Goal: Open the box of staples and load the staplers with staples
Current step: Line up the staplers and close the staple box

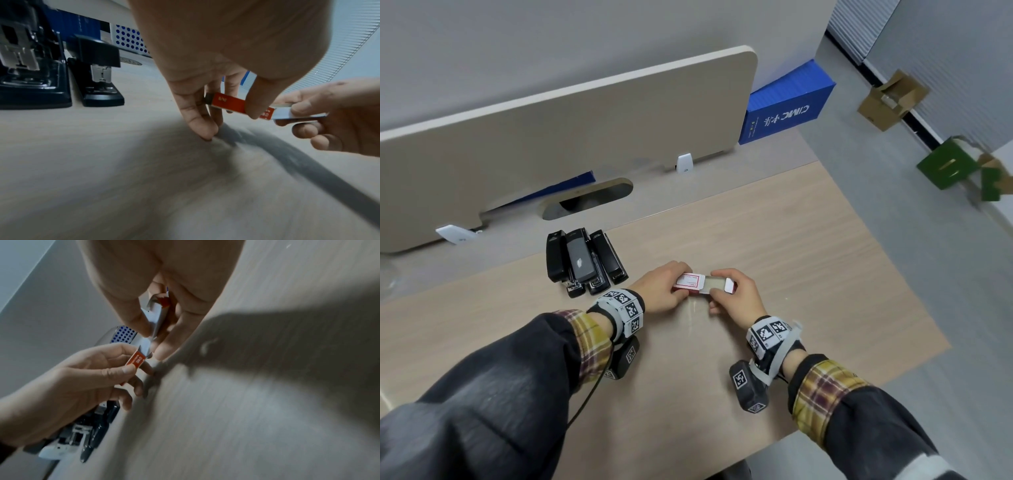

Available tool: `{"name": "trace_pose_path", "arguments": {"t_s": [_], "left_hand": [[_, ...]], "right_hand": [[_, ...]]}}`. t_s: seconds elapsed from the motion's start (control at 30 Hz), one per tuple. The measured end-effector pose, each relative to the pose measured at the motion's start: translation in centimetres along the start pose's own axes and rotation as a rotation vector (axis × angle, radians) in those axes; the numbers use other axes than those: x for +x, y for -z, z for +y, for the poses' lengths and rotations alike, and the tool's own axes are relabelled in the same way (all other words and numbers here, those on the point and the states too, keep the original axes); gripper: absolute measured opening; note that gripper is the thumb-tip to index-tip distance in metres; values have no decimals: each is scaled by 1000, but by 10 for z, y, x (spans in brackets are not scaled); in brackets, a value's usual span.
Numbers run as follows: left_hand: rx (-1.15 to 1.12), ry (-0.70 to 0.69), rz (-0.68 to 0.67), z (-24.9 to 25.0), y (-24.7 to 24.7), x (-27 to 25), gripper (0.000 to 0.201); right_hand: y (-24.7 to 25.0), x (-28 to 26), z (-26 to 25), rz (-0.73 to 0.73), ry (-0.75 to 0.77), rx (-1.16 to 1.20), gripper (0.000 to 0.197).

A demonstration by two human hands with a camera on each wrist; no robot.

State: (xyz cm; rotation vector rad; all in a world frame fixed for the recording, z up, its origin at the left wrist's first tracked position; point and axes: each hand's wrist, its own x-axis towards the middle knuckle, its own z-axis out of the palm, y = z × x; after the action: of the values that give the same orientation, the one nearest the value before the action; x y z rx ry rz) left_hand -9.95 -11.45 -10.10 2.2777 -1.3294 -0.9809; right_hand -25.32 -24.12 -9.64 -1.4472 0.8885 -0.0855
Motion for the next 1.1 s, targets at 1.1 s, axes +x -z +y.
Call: {"name": "trace_pose_path", "arguments": {"t_s": [1.1], "left_hand": [[-54,-30,109,5,-5,-10,40]], "right_hand": [[-23,7,-7,54,104,-206,31]]}}
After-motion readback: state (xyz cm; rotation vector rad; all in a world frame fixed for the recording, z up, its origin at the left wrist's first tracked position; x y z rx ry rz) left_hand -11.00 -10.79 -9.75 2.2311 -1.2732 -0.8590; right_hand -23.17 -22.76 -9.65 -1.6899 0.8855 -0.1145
